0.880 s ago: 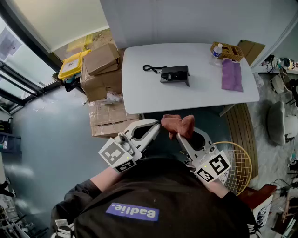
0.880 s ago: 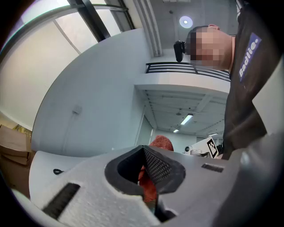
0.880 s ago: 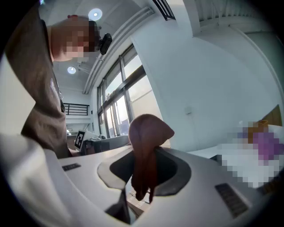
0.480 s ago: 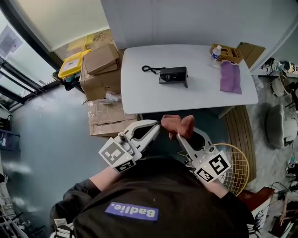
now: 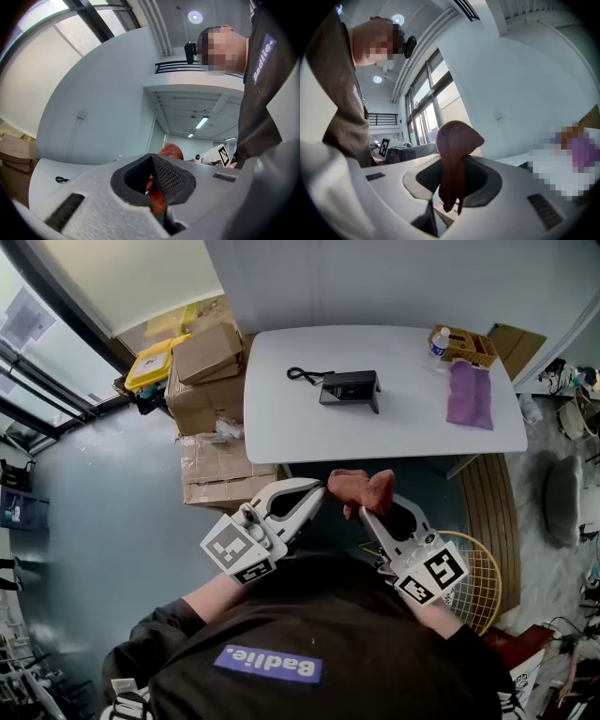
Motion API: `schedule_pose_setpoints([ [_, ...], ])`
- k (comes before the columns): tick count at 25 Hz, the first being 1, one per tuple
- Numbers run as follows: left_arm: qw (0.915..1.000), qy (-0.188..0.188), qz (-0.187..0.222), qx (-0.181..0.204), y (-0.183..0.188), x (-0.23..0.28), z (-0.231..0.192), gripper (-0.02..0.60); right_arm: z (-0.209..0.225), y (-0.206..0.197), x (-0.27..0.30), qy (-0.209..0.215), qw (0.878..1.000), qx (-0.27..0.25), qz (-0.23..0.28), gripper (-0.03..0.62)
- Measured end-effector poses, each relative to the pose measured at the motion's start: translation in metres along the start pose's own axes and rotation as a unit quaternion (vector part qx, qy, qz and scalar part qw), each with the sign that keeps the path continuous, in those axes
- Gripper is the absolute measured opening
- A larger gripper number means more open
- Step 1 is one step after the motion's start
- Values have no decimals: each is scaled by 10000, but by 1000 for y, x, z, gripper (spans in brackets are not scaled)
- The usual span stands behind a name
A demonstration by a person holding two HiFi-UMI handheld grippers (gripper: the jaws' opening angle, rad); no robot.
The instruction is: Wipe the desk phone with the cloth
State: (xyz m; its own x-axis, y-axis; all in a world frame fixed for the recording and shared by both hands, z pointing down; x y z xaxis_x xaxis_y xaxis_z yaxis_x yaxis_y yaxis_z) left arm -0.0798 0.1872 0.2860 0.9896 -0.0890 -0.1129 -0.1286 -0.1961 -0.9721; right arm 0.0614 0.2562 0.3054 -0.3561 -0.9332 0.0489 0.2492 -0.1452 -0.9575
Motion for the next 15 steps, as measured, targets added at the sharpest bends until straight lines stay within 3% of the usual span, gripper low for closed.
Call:
schedule_pose_setpoints([
  [7,9999,123,-58,-11,-5,15,-8,9,26,-7,1,21,9997,134,-227,110],
  [15,9996,-262,139,36,-4,31,-61,9,52,-6,53,-103,9983,-13,-569,110],
])
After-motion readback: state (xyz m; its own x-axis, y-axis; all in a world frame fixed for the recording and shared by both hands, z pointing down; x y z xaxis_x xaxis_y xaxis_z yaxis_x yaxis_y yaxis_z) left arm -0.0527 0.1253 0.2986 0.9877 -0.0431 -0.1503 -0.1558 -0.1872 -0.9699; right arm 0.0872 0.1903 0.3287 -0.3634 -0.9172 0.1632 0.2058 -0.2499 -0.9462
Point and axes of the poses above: the fingertips, and each gripper's own axes: x forward along the fingers, z to its right, y out of its top, the point moved 5 cm from there along -x, backward along the fingers, and after that the axes turned 11 degrees about -y, right-handed, at the moved point
